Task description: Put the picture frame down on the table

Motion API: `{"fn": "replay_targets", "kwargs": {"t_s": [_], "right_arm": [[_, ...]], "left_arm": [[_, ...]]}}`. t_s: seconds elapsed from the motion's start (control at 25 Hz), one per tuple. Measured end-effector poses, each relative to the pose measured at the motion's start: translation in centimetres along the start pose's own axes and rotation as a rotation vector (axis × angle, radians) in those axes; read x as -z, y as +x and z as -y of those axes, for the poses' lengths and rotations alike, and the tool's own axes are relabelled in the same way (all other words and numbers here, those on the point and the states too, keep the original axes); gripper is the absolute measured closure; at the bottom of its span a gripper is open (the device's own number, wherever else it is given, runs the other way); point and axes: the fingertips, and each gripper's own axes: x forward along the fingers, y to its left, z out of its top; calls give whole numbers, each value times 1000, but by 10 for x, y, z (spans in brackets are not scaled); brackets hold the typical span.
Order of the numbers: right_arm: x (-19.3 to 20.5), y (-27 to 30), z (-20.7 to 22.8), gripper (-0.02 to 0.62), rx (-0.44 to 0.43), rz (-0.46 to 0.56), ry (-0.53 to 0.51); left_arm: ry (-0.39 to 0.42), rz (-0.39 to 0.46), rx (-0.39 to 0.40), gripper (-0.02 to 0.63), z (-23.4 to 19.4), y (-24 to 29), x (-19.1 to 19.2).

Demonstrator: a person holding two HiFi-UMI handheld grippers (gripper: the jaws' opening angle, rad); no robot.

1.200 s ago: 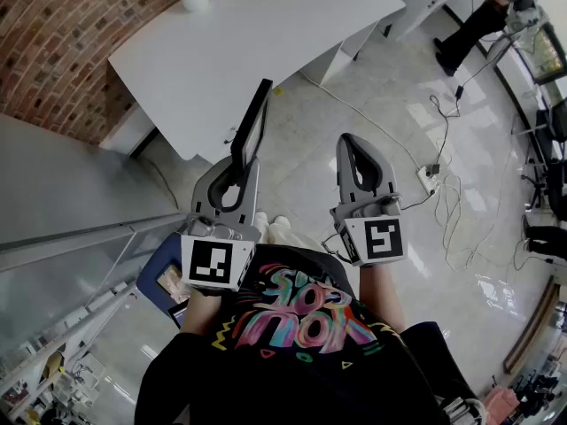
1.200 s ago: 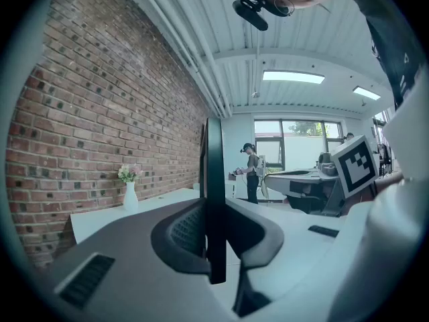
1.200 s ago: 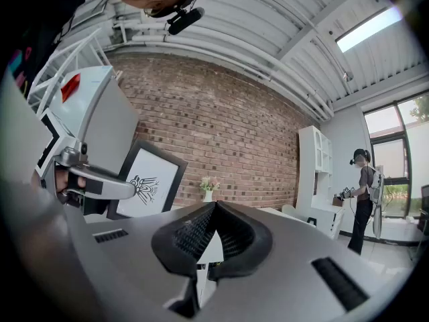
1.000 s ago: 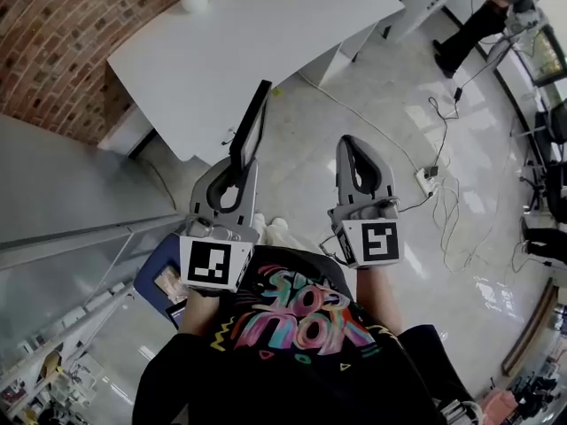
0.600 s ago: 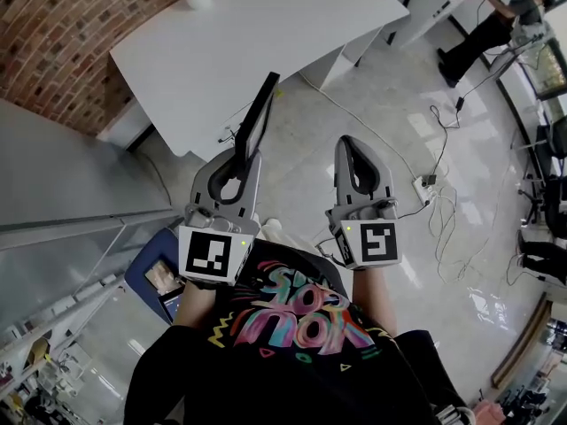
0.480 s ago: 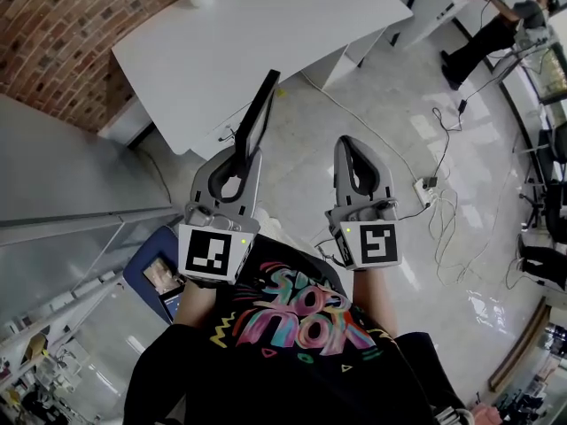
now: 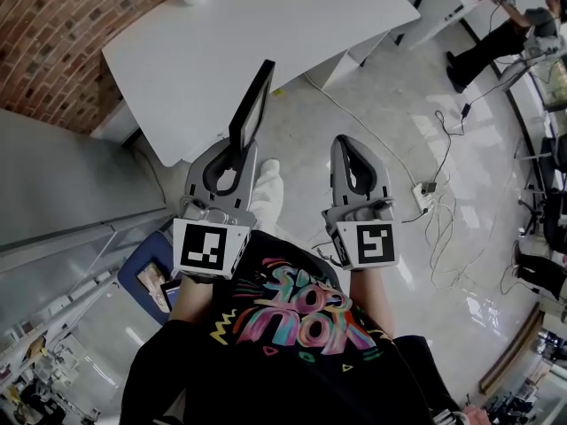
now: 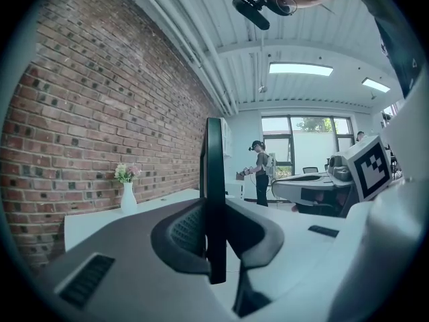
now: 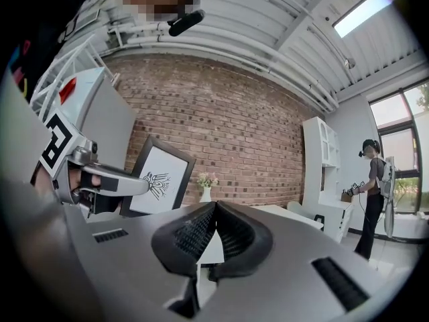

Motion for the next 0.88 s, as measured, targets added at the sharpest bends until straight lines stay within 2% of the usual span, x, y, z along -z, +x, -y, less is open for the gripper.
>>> {"fn": "replay_targets", "kwargs": {"t_s": [0.2, 0.56, 0.68, 0.88], "right_arm": [[7, 58, 42, 574, 1, -26, -8], [10, 191, 120, 574, 12, -99, -39], [7, 225, 137, 574, 11, -97, -30], [11, 270, 151, 575, -6, -100, -38]], "left_arm": [[-3, -32, 6, 545, -23, 68, 1], [-20, -15, 12, 545, -89, 201, -25], [-40, 44, -6, 545, -108, 233, -41], [-3, -9, -13, 545, -140, 264, -34]]}}
